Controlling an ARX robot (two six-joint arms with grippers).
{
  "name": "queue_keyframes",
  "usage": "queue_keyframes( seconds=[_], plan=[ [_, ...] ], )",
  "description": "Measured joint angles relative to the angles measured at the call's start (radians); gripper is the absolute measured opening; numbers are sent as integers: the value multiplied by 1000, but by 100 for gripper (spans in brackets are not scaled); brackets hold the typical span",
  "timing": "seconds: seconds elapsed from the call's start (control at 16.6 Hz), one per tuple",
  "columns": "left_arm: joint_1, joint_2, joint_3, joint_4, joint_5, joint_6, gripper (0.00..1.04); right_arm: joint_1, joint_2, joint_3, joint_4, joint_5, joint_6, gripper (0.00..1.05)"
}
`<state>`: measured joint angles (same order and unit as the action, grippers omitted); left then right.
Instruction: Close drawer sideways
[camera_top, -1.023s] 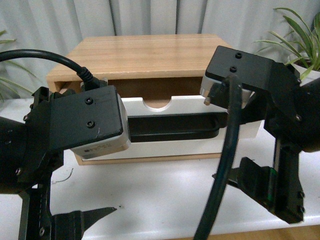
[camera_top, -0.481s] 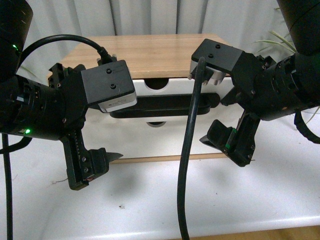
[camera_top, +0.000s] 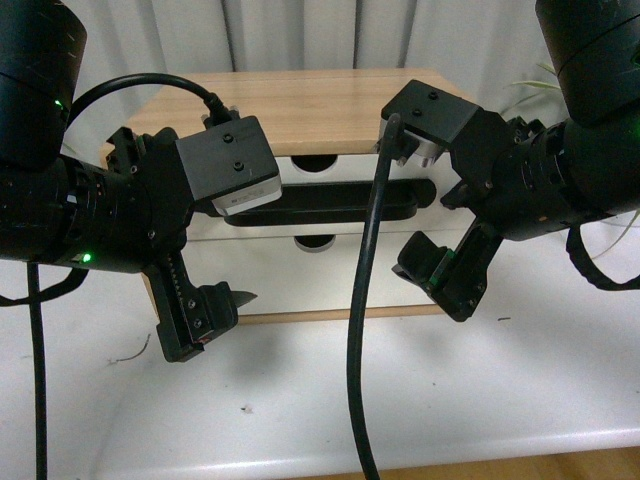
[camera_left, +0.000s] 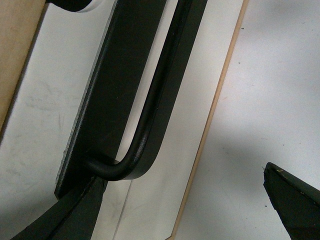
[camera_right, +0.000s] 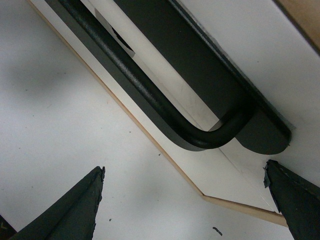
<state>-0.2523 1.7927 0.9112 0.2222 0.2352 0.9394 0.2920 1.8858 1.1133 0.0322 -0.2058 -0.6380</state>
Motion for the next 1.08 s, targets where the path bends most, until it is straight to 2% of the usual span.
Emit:
queue_keyframes(
  seconds=[0.18, 0.24, 0.3, 0.42, 0.54, 0.66, 0.78, 1.08],
  plan=[
    [-2, -68, -72, 37, 4, -24, 98, -22, -57, -66, 21, -2, -2, 98],
    [-28, -377, -338, 210, -6, -134, 98, -58, -346, -308, 122, -30, 7, 98],
    [-34, -470, -432, 230, -10, -194, 98, -65, -441, -401, 169, -25, 32, 98],
    [-34, -672, -586, 151, -32, -323, 98, -72, -612, -583, 240, 31, 107, 98],
    [-33, -983, -698, 0, -64, -501, 98, -77, -850, -750, 197, 99, 227, 98],
    [36, -1285, -736, -173, -112, -646, 98, -77, -1106, -843, 108, 170, 351, 98],
    [160, -1503, -787, -300, -112, -775, 98, -74, -1332, -907, 93, 246, 479, 98],
    [183, -1527, -795, -306, -106, -828, 98, -70, -1396, -917, 110, 281, 549, 98]
  ],
)
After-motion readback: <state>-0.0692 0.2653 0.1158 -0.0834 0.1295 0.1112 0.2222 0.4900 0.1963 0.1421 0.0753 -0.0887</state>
